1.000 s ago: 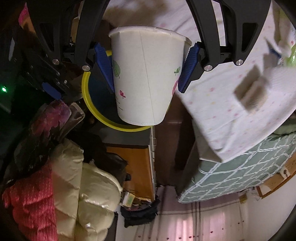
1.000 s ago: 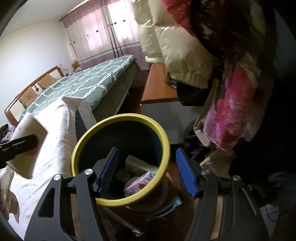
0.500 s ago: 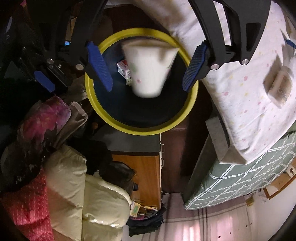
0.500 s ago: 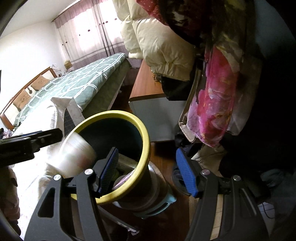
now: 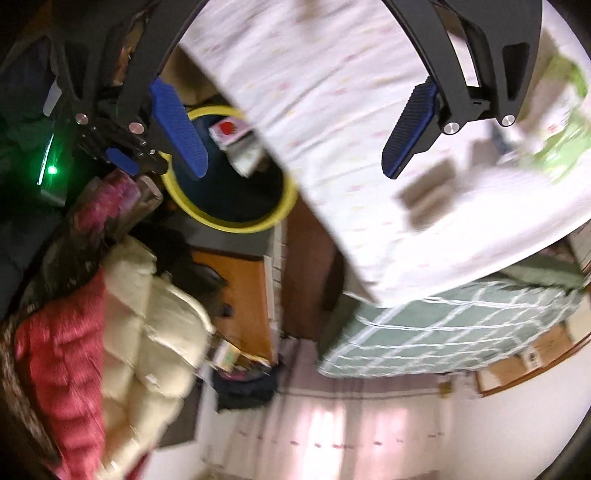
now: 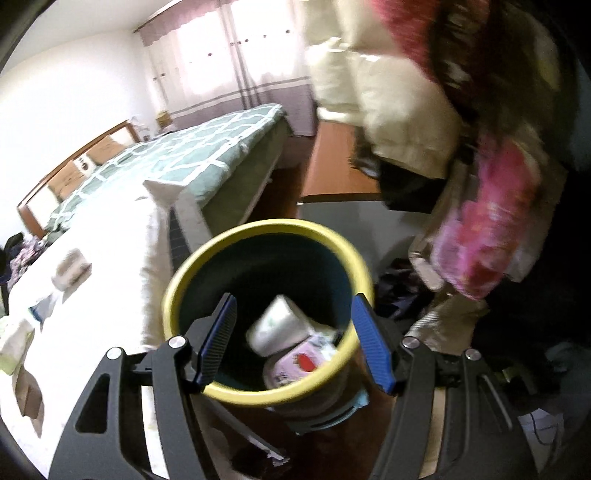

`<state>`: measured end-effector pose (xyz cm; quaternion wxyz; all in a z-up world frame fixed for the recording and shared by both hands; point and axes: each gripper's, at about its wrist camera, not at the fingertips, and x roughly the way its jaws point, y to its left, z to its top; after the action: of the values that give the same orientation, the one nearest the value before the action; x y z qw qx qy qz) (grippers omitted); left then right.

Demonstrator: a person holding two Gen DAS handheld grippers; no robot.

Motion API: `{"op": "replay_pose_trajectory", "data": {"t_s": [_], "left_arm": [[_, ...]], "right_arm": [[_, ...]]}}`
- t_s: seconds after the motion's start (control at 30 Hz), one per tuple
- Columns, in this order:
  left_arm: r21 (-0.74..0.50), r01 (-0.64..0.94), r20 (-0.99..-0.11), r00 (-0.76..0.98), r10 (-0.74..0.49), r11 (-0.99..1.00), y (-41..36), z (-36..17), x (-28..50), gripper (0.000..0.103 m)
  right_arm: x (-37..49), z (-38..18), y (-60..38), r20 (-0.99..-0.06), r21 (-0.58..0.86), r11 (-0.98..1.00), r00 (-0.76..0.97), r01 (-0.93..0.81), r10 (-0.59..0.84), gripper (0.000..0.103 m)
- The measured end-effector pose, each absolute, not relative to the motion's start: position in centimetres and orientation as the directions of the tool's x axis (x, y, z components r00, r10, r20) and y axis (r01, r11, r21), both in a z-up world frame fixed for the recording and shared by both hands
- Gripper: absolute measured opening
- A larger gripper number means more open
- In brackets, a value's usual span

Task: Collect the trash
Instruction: 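Move the right tool to the white foam packing sheet and grasp it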

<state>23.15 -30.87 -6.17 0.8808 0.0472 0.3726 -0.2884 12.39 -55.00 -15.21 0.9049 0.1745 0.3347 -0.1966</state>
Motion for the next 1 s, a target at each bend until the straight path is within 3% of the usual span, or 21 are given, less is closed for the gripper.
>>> {"op": "replay_pose_trajectory", "data": {"t_s": [0.57, 0.87, 1.0], "left_arm": [[-0.154, 0.108, -0.610, 0.772, -0.181, 0.982, -2.4, -6.0, 25.4, 0.098], [-0.217, -0.009, -0.603, 0.787, -0.127, 0.976, 5.0, -8.7, 27.8, 0.098], [-0.214, -0.018, -0.606, 0.786, -0.119, 0.977, 5.2, -10.0, 28.9, 0.098]], "right_arm": [[23.4, -12.8, -37.8, -0.673, 0.153, 0.974, 0.739, 0.167, -0.021, 0.062], [28.9, -12.7, -28.5, -0.704, 0.149, 0.987, 0.695, -0.052, 0.143, 0.062], [30.8, -12.3, -25.9, -0.710, 0.104, 0.989, 0.688, -0.110, 0.151, 0.062]]}}
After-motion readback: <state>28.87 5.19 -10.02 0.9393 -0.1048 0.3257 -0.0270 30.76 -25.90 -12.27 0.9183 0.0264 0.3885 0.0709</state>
